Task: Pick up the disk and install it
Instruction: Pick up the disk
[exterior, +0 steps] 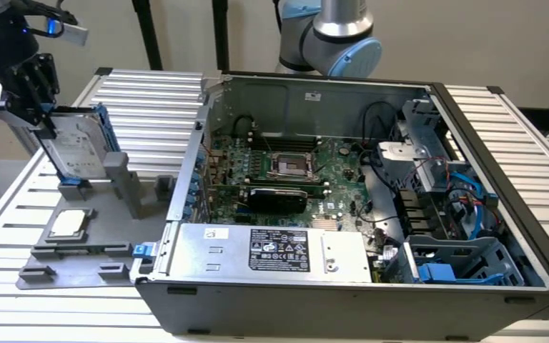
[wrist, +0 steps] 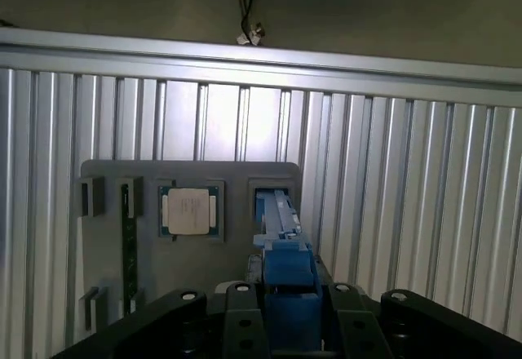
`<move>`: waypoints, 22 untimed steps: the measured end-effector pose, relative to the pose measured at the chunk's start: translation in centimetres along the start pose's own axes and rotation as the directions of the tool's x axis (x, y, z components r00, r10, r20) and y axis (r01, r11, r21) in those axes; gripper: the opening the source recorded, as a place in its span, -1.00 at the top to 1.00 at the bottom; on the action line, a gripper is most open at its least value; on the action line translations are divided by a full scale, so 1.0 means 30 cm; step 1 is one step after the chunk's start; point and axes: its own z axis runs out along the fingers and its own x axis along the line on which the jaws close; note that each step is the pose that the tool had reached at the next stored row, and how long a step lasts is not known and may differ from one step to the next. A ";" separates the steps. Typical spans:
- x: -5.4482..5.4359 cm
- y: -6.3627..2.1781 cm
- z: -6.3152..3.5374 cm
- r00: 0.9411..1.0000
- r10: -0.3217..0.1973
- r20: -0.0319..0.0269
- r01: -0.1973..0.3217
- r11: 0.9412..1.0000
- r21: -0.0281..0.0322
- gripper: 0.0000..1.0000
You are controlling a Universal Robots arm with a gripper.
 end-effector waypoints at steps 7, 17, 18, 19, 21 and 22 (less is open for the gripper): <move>-0.001 -0.002 -0.106 1.000 0.000 0.000 0.000 1.000 0.000 0.35; 0.001 -0.081 -0.257 1.000 0.000 0.000 0.000 1.000 0.000 0.35; 0.002 -0.097 -0.273 1.000 0.000 0.000 0.000 1.000 0.000 0.35; 0.003 -0.112 -0.288 1.000 0.000 0.000 0.000 1.000 -0.001 0.35; 0.005 -0.142 -0.319 1.000 0.000 0.001 0.000 1.000 -0.001 0.35; 0.007 -0.156 -0.333 1.000 0.000 0.001 0.000 1.000 -0.002 0.35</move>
